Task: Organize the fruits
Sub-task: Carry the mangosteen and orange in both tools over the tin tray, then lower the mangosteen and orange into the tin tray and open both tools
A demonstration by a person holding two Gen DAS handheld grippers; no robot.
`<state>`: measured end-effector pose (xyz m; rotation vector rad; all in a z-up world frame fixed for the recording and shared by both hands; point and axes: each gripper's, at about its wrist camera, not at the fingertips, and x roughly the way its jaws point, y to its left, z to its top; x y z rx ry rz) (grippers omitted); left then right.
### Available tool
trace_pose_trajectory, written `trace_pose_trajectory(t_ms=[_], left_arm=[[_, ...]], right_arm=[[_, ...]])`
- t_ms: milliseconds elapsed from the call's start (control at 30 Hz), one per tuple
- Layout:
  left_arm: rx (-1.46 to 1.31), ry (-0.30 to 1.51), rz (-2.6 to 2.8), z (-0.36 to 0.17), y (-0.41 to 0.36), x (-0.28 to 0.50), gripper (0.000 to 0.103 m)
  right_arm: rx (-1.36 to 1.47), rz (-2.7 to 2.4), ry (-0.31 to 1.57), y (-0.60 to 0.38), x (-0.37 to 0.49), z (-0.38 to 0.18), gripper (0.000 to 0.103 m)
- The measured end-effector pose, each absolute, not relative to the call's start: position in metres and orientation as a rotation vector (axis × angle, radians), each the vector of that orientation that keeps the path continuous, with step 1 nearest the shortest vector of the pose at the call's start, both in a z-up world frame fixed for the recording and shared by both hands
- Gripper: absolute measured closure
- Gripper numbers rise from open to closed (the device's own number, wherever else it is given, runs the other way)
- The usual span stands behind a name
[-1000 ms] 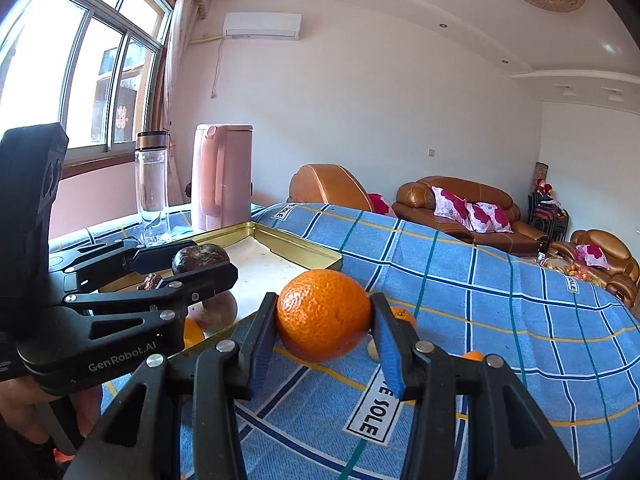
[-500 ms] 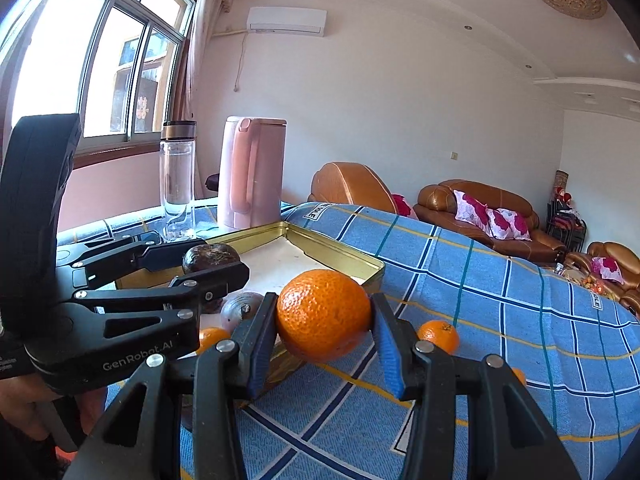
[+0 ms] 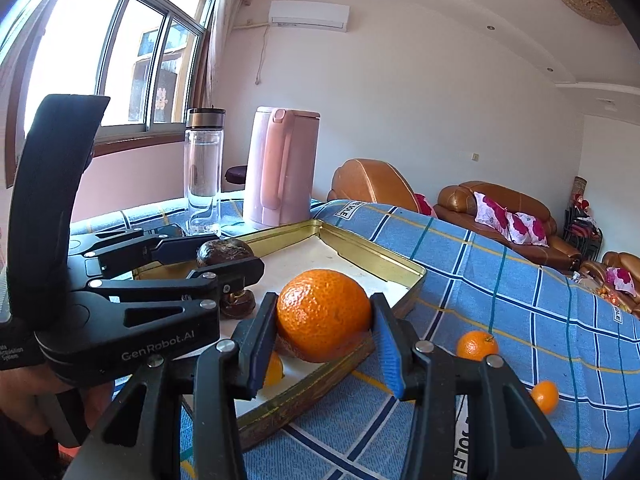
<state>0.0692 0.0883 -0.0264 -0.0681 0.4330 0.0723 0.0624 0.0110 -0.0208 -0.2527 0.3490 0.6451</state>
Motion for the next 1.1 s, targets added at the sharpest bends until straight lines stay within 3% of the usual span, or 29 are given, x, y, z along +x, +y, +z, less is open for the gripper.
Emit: trace_pose_trajectory(t_ms=[1100], left_arm=[[-0.03, 0.588, 0.114, -0.045, 0.117, 0.083, 0.056]], right_arm=[[-0.324, 0.719, 0.434, 0.045, 0.073, -0.033, 0.055]])
